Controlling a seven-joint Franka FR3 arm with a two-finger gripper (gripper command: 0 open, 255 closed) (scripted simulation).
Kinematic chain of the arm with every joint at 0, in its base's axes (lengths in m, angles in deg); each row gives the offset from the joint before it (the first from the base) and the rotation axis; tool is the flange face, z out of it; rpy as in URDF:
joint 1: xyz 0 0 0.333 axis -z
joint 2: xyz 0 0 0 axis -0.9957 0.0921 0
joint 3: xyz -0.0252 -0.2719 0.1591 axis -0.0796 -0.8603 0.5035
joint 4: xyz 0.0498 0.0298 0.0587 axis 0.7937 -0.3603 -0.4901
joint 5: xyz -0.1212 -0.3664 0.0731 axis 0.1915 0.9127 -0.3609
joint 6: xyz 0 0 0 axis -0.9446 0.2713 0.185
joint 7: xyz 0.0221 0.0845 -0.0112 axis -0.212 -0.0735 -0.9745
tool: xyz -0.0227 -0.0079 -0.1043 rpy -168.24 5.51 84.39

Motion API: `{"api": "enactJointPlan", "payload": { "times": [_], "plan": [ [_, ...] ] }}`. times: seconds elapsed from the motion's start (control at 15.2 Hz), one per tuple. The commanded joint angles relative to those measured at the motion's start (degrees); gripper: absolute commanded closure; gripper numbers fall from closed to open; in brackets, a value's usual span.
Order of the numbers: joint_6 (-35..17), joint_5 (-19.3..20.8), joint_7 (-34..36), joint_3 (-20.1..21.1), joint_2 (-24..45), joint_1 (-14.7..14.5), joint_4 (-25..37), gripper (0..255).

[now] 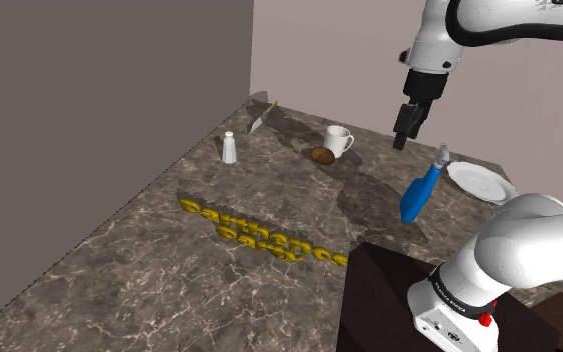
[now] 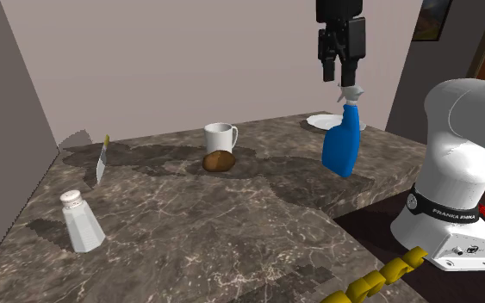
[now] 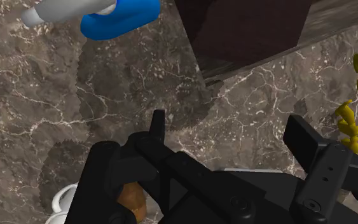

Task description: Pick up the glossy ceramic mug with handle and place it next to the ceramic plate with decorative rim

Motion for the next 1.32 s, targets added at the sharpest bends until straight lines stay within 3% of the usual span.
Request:
{"api": "enactJointPlan", "payload": {
  "times": [0.0,0.59,1.25],
  "plan": [
    [0.00,0.00,0.00,0.00,0.00,0.00,0.00,0],
    [-18.34,3.02,-2.32,-1.93,14.71,1.87,0.77,0],
    [-34.30,4.98,-4.15,-3.90,33.99,3.56,9.12,0]
  ]
}}
